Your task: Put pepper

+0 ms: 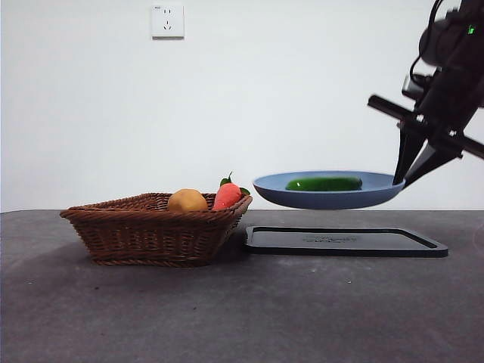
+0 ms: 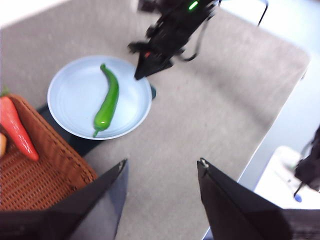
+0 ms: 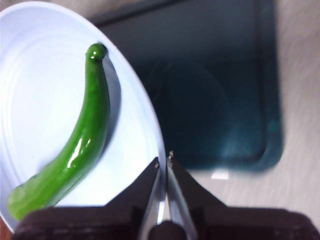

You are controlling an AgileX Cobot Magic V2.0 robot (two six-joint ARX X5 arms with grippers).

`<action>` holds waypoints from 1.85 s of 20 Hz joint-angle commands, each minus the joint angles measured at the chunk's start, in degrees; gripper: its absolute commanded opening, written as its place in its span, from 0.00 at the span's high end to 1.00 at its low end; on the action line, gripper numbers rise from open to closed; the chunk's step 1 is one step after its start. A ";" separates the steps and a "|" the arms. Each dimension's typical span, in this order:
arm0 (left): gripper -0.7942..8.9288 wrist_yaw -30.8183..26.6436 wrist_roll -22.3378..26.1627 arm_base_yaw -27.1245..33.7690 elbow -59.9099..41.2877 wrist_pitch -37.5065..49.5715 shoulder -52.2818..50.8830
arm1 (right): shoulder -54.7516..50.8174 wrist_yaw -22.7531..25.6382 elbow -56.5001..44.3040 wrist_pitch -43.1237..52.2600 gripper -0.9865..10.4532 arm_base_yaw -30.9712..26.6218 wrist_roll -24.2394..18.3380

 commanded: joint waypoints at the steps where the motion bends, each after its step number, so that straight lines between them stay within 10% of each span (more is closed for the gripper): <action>1: 0.66 -0.20 0.46 -0.52 0.92 0.31 -1.70 | 4.22 -0.13 2.95 1.53 0.91 -0.76 0.81; 13: 0.66 -0.81 0.24 -0.52 0.92 0.02 -3.39 | 11.52 0.22 3.19 8.11 0.91 -1.77 0.50; 20: 0.66 -1.70 0.26 -0.50 0.92 -0.79 -3.39 | 10.03 0.31 3.19 6.08 0.74 -1.79 -1.55; 37: 0.67 -7.61 3.30 -0.50 0.92 -4.33 -2.29 | -39.15 0.00 3.19 -31.21 0.75 9.81 -15.37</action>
